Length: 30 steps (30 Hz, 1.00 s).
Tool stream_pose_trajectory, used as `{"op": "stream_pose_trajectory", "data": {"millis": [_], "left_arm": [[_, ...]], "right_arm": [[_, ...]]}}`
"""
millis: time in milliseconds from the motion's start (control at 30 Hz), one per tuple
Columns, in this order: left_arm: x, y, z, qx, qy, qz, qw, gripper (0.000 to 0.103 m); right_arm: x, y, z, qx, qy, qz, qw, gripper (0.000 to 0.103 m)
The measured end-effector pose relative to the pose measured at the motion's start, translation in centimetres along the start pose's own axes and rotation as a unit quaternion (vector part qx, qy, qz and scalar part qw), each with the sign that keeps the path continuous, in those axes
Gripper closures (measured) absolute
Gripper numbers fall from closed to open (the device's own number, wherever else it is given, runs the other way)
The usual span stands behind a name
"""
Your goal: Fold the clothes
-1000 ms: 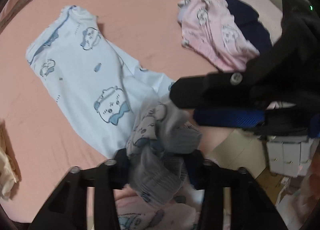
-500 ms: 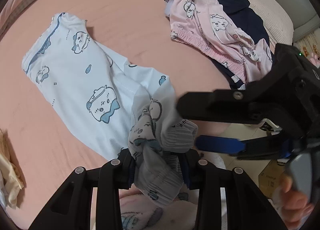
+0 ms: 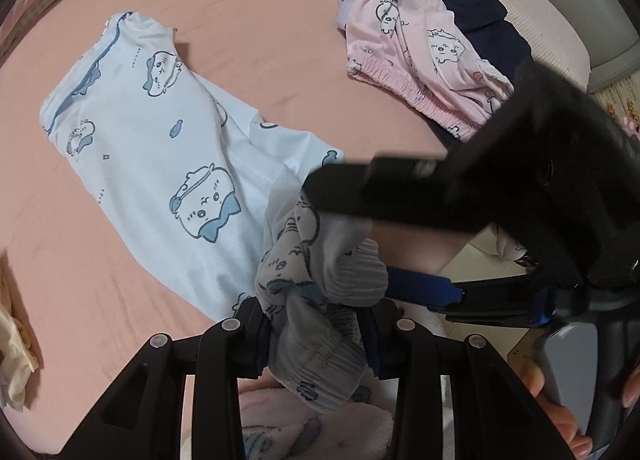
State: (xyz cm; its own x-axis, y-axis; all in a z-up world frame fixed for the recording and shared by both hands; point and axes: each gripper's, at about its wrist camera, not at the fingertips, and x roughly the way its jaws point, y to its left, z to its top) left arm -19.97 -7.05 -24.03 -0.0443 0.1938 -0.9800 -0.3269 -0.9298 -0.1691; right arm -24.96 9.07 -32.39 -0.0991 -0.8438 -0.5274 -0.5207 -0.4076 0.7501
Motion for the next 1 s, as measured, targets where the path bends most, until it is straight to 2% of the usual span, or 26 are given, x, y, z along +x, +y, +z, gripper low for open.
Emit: {"op": "stream_pose_trajectory", "data": {"millis": [267, 300, 367, 433, 533, 567, 633, 667, 700, 800, 1000], "left_arm": [[0.5, -0.5, 0.8, 0.002, 0.013, 0.005, 0.9999, 0.07], [0.5, -0.5, 0.8, 0.001, 0.013, 0.005, 0.9999, 0.07], [0.6, -0.6, 0.9, 0.003, 0.017, 0.007, 0.9998, 0.07], [0.8, -0.8, 1.0, 0.01, 0.025, 0.012, 0.9996, 0.069], [0.5, -1.7, 1.1, 0.035, 0.018, 0.031, 0.9988, 0.067], [0.1, -2.0, 1.1, 0.042, 0.009, 0.042, 0.9982, 0.063], [-0.5, -2.3, 1.0, 0.052, -0.005, 0.066, 0.9965, 0.046], [-0.8, -2.2, 0.9, 0.053, -0.009, 0.064, 0.9965, 0.027], [-1.2, -2.2, 0.7, 0.054, -0.014, 0.061, 0.9966, 0.022], [-3.0, -1.4, 0.4, 0.041, -0.049, 0.022, 0.9977, 0.022], [-4.2, 0.4, -1.5, 0.052, -0.071, 0.044, 0.9951, 0.022]], "right_arm": [[1.0, 0.9, -0.2, -0.039, 0.006, -0.044, 0.998, 0.019], [1.2, 1.1, -0.2, -0.044, 0.006, -0.049, 0.998, 0.021], [1.4, 1.3, -0.3, -0.054, 0.008, -0.06, 0.997, 0.041], [1.7, 1.5, -0.3, -0.064, 0.009, -0.071, 0.995, 0.052], [1.4, 1.8, -0.2, -0.064, 0.014, -0.067, 0.996, 0.059], [1.3, 1.8, -0.2, -0.064, 0.015, -0.066, 0.996, 0.06], [1.1, 2.0, -0.1, -0.065, 0.018, -0.063, 0.996, 0.065], [1.0, 2.1, -0.1, -0.065, 0.02, -0.062, 0.996, 0.071], [0.9, 2.1, 0.0, -0.065, 0.021, -0.06, 0.996, 0.076], [0.6, 2.4, 0.1, -0.065, 0.025, -0.056, 0.996, 0.077], [0.4, 2.7, 0.0, -0.062, 0.033, -0.049, 0.996, 0.077]]}}
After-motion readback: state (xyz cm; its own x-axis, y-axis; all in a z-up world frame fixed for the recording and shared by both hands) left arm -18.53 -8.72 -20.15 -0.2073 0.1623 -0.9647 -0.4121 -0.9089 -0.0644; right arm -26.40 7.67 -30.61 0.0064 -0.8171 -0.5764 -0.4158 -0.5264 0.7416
